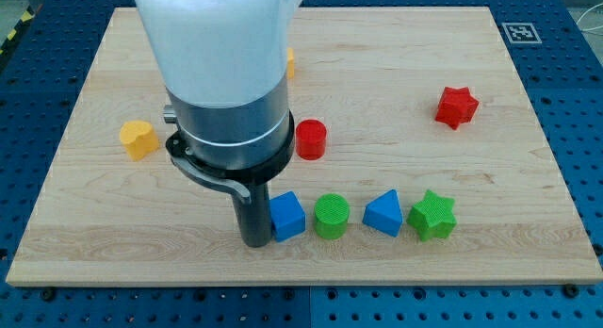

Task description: Move the blue cube closer to the green circle

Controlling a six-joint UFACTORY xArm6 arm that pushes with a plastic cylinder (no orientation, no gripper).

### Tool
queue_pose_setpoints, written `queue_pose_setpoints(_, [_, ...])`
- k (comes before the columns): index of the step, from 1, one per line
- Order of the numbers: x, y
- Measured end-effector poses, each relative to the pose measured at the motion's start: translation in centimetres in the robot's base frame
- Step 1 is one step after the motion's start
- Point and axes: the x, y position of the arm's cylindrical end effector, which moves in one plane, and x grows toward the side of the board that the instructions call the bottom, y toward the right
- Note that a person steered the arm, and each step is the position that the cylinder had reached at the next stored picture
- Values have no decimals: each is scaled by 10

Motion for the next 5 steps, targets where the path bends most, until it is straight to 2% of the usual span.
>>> queue_pose_setpoints(2, [0, -38])
queue_pose_setpoints(5, [-25, -14])
